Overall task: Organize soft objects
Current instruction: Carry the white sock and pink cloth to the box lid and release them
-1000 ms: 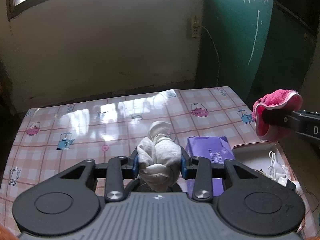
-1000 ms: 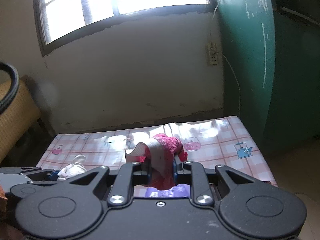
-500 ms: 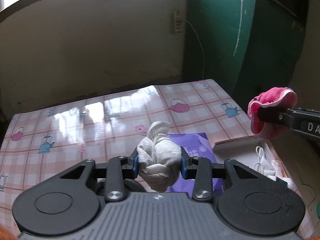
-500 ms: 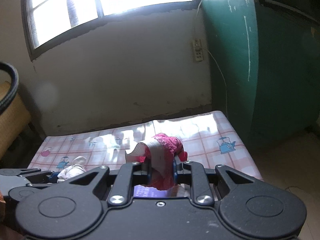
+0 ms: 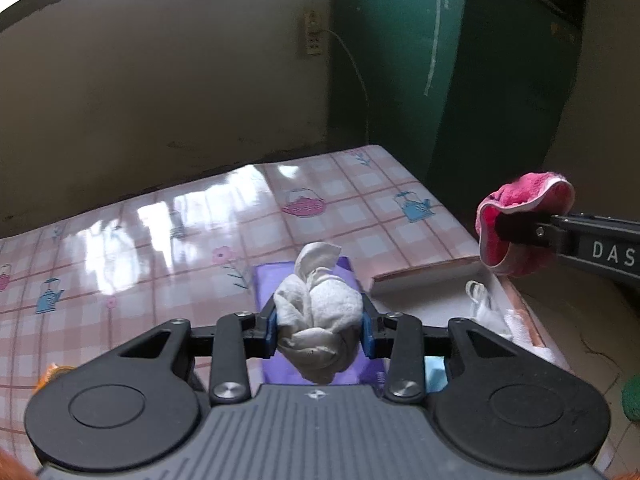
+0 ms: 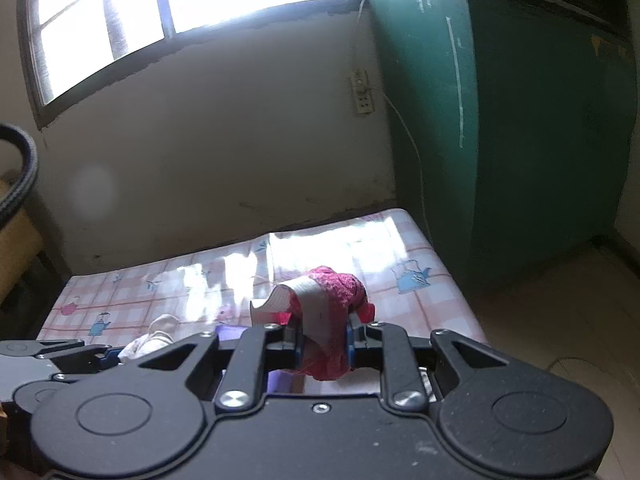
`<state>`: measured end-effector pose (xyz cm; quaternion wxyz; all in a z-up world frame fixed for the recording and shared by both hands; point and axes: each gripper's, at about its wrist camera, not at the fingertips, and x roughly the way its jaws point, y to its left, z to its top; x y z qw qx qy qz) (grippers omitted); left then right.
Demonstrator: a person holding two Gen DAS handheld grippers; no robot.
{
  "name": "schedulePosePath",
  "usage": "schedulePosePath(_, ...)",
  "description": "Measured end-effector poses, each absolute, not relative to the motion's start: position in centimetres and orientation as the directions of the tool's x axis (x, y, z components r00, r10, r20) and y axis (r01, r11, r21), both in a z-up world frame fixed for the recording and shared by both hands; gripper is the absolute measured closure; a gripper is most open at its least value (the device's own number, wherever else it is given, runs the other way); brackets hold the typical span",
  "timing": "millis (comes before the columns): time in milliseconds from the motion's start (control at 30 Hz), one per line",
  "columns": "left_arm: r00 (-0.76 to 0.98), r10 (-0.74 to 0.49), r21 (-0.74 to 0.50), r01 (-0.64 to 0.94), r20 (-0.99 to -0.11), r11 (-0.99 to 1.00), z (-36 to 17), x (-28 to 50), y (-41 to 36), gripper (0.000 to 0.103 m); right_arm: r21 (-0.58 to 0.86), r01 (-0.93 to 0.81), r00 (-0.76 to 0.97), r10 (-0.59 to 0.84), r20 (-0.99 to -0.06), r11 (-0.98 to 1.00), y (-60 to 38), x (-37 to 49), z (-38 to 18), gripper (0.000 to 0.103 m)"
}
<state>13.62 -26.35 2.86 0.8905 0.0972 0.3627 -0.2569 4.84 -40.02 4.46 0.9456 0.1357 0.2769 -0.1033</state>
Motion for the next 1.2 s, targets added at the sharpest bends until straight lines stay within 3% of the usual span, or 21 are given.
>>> schedulePosePath(533, 0.503, -0.518, -0.076, 0.663, -0.692, 0.745, 1.3, 10.7, -31.4, 0.062, 0.201, 0.351, 0.773, -0.162, -0.614, 0.915, -44.1, 3.3, 2.4, 0.077)
schedulePosePath(733, 0.470, -0.560, -0.116, 0.687, -0.682, 0.718, 0.4, 11.7, -32.9, 0.054, 0.192, 0.385, 0.753, -0.187, -0.631, 0.903, -44.8, 3.5, 1.7, 0.061)
schedulePosePath(767, 0.461, -0.568, -0.130, 0.687, -0.682, 0.714, 0.3, 12.0, -33.0, 0.050, 0.196, 0.390, 0.751, -0.188, -0.633, 0.900, -45.1, 3.5, 1.5, 0.053)
schedulePosePath(833, 0.452, -0.574, -0.142, 0.688, -0.683, 0.711, 0.2, 12.1, -33.1, 0.048, 0.200, 0.403, 0.747, -0.194, -0.636, 0.893, -45.4, 3.4, 1.4, 0.051)
schedulePosePath(967, 0.451, -0.581, -0.142, 0.695, -0.677, 0.705, 0.2, 11.8, -33.2, 0.028, 0.183, 0.422, 0.735, -0.217, -0.643, 0.888, -46.0, 3.5, 1.0, 0.033)
schedulePosePath(1200, 0.495, -0.555, -0.119, 0.665, -0.669, 0.737, 1.2, 11.8, -32.3, 0.027, 0.182, 0.433, 0.740, -0.233, -0.631, 0.883, -46.0, 2.7, 1.5, 0.032)
